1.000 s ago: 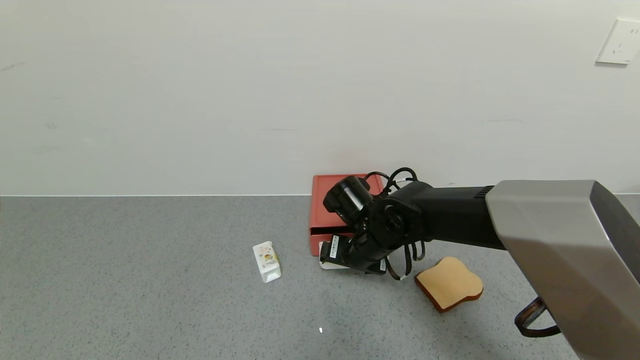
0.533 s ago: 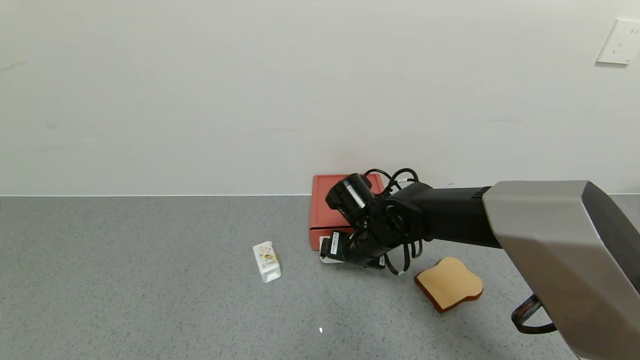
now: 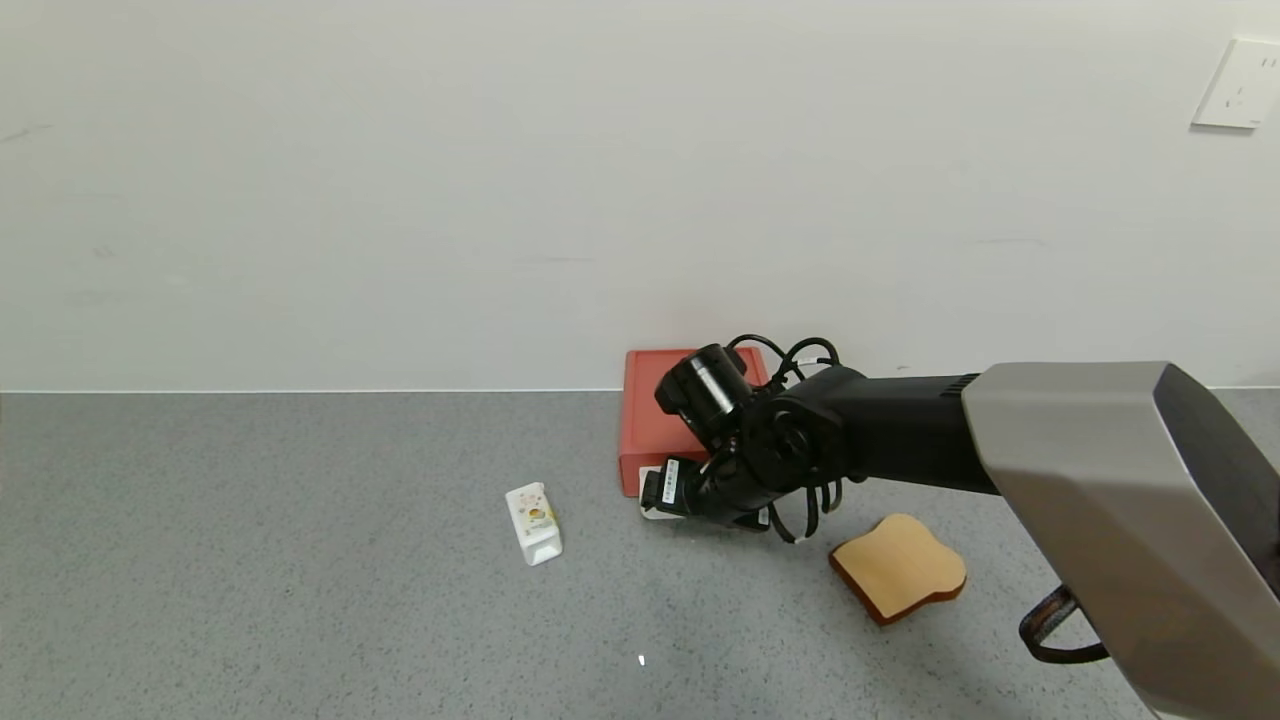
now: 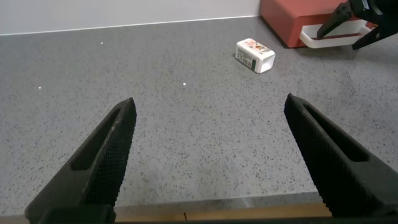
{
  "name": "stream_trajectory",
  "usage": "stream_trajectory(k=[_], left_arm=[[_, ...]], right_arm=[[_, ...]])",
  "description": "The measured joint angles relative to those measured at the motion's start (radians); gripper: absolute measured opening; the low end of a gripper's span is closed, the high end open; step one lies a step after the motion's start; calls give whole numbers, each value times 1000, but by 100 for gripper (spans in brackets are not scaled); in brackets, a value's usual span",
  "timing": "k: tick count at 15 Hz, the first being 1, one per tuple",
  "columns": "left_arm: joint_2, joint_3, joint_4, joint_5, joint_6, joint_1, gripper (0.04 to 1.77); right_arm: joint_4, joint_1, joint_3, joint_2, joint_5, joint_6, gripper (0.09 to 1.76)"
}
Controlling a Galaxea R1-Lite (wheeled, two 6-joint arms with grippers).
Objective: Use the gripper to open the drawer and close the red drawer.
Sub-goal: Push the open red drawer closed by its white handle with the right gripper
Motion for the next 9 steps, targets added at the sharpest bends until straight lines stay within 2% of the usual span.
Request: stream_trajectory(k=[5, 9], left_arm=[[0, 0, 0, 0, 0, 0, 172], [0, 0, 0, 0, 0, 0, 172]], right_arm=[[11, -1, 0, 2, 0, -2, 171], [42, 12, 21, -31, -14, -57, 171]])
